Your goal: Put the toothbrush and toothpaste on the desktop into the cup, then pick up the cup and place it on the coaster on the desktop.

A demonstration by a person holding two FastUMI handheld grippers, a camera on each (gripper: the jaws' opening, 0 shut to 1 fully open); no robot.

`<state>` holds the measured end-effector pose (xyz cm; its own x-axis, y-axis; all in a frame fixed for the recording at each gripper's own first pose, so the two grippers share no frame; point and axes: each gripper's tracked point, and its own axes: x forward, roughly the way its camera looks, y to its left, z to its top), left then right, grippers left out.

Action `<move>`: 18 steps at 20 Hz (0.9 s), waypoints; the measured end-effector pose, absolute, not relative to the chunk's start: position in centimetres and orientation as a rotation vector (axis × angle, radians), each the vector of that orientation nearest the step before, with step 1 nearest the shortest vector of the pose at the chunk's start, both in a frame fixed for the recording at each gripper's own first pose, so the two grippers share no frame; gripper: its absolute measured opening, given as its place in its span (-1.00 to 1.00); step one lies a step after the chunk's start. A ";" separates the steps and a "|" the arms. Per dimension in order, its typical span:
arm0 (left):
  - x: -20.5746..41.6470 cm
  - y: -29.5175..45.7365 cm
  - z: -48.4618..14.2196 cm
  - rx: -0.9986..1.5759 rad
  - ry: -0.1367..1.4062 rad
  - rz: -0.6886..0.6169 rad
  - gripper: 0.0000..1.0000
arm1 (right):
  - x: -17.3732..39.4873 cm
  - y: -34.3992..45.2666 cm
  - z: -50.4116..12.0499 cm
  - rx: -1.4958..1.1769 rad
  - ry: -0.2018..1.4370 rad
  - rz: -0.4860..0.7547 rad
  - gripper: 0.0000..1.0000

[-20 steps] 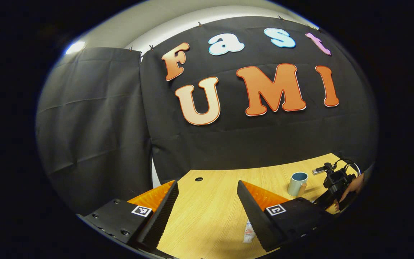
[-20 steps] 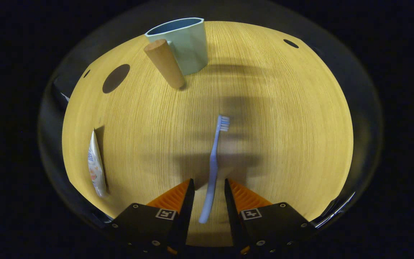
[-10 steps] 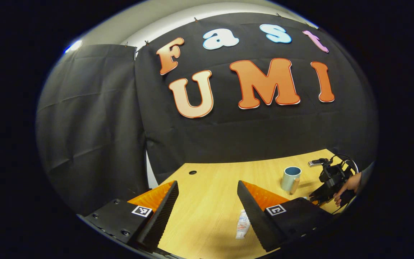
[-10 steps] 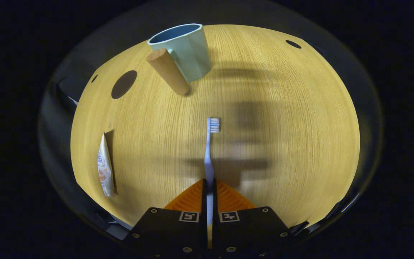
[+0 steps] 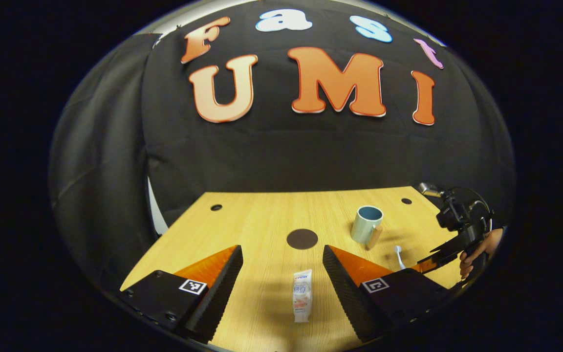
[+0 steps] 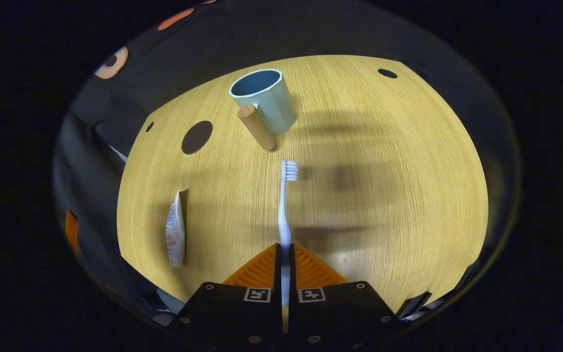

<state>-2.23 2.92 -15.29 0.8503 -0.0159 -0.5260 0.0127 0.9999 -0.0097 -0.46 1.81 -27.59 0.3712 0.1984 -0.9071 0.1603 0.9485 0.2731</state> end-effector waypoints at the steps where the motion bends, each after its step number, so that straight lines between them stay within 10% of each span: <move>1: -1.9 2.8 -16.5 0.001 0.593 -0.041 0.99 | -0.5 1.9 -27.1 0.351 1.183 0.016 -0.88; 18: -2.4 -0.6 -36.1 -0.045 1.309 -0.311 0.81 | 0.2 3.3 -19.1 0.335 0.875 -0.109 -0.89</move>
